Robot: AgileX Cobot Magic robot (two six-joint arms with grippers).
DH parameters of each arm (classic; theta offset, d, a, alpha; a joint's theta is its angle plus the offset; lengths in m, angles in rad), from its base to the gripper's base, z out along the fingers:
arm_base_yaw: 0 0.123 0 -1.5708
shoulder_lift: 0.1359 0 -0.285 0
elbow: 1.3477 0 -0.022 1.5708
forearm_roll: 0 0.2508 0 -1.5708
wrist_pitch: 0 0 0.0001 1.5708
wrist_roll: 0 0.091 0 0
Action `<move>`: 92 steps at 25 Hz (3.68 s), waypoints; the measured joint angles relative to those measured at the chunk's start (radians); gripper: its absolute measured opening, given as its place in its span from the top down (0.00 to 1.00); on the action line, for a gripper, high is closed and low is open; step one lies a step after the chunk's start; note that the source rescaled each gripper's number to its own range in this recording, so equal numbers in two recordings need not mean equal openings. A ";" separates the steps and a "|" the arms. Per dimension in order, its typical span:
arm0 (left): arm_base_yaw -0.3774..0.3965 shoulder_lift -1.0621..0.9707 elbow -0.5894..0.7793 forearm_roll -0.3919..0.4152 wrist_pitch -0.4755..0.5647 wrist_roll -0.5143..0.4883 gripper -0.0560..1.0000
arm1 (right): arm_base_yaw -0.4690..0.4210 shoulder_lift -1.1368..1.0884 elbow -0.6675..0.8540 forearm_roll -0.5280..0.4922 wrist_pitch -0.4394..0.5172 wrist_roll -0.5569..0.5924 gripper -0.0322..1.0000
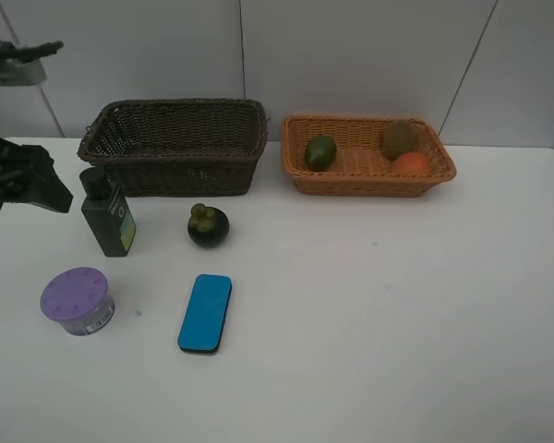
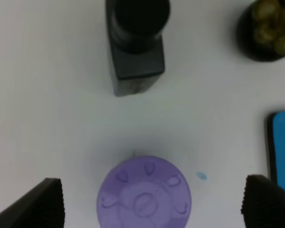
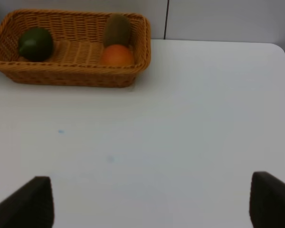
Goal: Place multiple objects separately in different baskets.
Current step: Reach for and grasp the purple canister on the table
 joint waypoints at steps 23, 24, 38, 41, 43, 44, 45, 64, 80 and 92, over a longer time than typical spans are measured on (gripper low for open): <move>-0.099 0.190 0.072 0.126 -0.031 -0.001 0.02 | 0.000 0.000 0.000 -0.001 0.000 0.003 0.00; -0.099 0.196 0.075 0.137 -0.031 -0.001 0.02 | 0.000 0.000 0.000 -0.001 0.000 0.003 0.00; -0.099 0.234 0.075 0.150 0.085 0.002 0.02 | 0.000 0.000 0.000 0.000 0.000 0.004 0.00; -0.099 0.234 0.075 0.158 0.113 0.002 0.02 | 0.000 0.000 0.000 0.000 0.000 0.004 0.00; -0.099 0.234 0.075 0.171 0.113 0.002 0.02 | 0.000 0.000 0.000 0.000 0.000 0.004 0.00; -0.099 0.234 0.075 0.182 0.113 0.002 0.02 | 0.000 0.000 0.000 0.000 0.000 0.004 0.00; -0.099 0.234 0.075 0.191 0.113 0.002 0.02 | 0.000 0.000 0.000 0.000 0.000 0.004 0.00; -0.099 0.273 0.183 0.189 -0.046 0.024 0.02 | 0.000 0.000 0.000 -0.001 0.000 0.004 0.00; -0.133 0.397 0.184 0.153 -0.247 0.043 0.02 | 0.000 0.000 0.000 0.000 0.000 0.004 0.00; -0.133 0.398 0.184 0.153 -0.328 0.043 0.02 | 0.000 0.000 0.000 0.000 0.000 0.004 0.00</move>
